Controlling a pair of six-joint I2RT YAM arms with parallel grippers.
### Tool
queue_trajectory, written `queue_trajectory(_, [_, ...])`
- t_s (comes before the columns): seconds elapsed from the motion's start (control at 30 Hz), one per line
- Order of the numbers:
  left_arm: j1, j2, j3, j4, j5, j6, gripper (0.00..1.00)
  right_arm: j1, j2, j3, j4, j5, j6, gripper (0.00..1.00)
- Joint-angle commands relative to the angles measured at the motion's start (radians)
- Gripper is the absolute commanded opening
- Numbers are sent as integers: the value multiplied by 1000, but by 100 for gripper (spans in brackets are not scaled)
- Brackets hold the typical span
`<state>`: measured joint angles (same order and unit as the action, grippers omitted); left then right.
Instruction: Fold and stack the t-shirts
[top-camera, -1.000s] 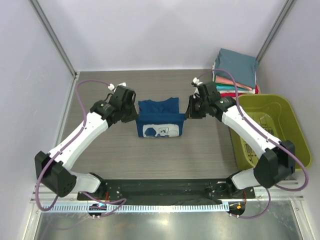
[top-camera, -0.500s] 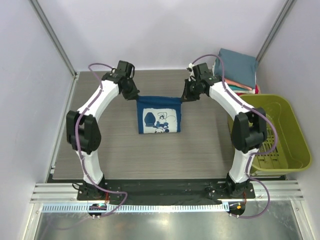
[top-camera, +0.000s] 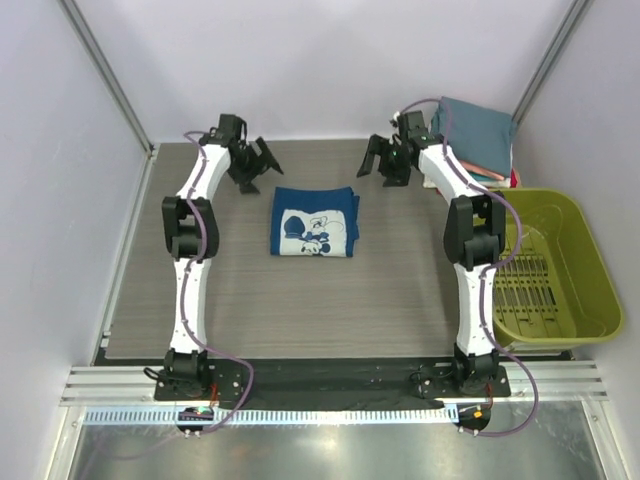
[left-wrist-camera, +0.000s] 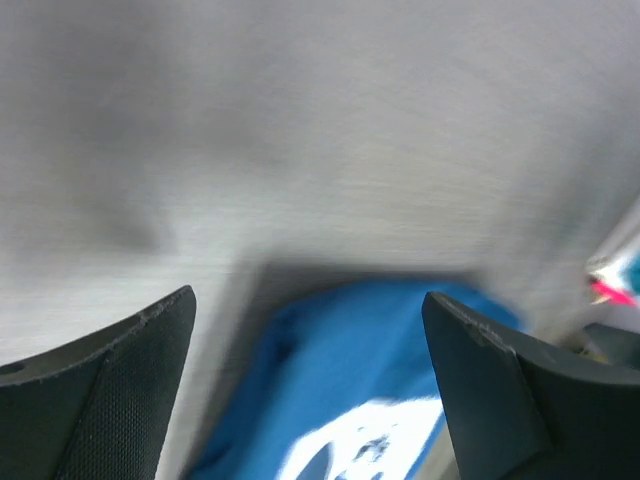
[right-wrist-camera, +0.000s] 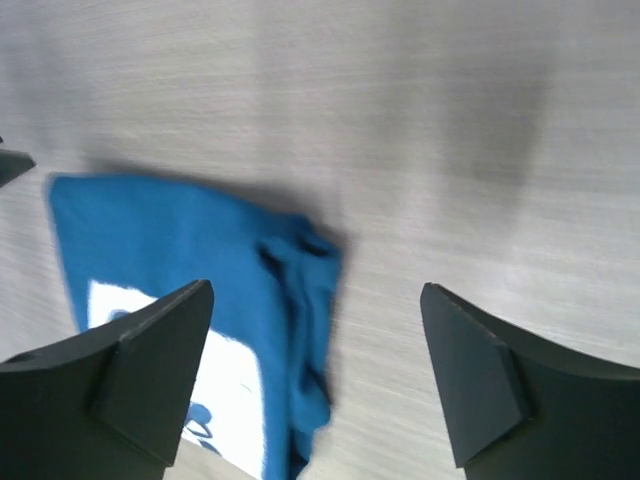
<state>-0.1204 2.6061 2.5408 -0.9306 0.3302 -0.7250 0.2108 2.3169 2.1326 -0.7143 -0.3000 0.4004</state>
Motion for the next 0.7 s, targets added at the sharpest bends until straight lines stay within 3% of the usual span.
queue_trajectory(0.0, [-5,-301,-285,84,70,21,95,32,-176,-249,99,-33,32,93])
queue_trajectory(0.1, [-8,-485,-482,99,27,19,93,39,-240,-440,251,-97,44,100])
queue_trajectory(0.2, [-22,-619,-635,92,-67,42,93,41,-226,-513,297,-132,38,99])
queue_trajectory(0.33, [-28,-838,-787,46,-140,82,93,44,-174,-522,334,-160,37,100])
queue_trajectory(0.67, [-28,-1149,-1079,-51,-324,228,92,93,-11,-402,398,-145,80,97])
